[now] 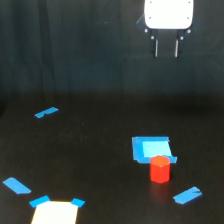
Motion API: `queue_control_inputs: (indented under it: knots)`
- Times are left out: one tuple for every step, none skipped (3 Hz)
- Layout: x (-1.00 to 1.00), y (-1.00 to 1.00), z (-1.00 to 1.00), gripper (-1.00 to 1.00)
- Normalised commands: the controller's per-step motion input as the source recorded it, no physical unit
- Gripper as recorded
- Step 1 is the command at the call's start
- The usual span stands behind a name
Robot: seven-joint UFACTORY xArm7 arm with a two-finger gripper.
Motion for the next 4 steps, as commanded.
queue_control_inputs:
  knots:
    - [0.61,0.27,1.00,-0.31]
    - [1.00,-0.19,1.00,0.44]
    - [1.00,-0.33,1.00,0.38]
    - [0.60,-0.07,0.76,-0.43]
